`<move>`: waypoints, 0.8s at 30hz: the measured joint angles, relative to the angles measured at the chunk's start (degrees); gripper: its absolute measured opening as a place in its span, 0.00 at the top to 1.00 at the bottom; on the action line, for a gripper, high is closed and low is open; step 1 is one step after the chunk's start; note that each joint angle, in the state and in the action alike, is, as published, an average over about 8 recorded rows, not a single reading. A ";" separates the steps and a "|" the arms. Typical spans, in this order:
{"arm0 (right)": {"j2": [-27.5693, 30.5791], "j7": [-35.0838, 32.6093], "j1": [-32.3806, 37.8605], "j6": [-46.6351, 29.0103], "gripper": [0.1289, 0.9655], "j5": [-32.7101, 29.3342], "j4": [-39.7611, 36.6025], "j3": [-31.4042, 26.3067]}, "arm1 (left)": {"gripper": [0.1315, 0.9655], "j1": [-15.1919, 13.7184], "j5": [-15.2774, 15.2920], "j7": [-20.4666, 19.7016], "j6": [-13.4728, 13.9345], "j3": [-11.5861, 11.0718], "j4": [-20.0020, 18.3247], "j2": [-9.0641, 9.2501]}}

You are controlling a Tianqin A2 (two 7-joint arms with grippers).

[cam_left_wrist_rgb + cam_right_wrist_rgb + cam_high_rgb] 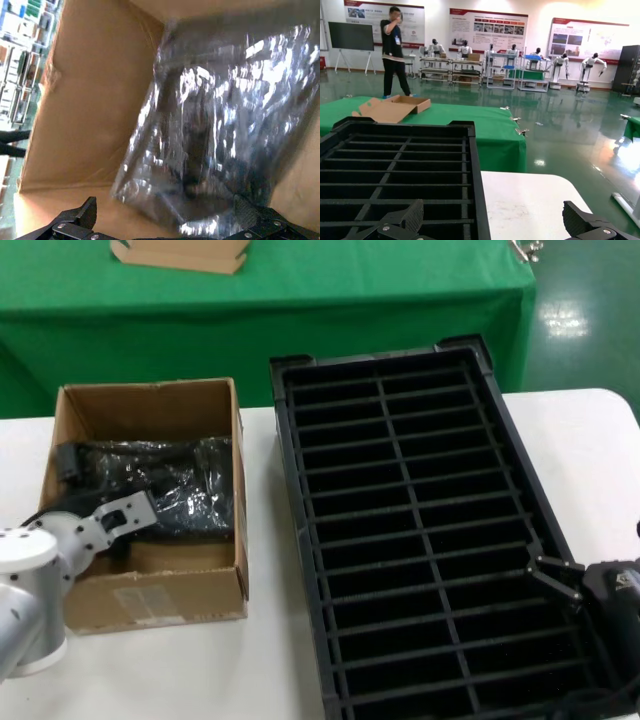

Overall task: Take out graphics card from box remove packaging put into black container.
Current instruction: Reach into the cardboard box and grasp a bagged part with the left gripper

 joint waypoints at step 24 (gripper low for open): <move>0.00 0.00 0.00 0.00 0.00 0.00 0.00 0.00 | 0.00 -12.94 57.01 -55.01 44.62 0.00 23.40 10.59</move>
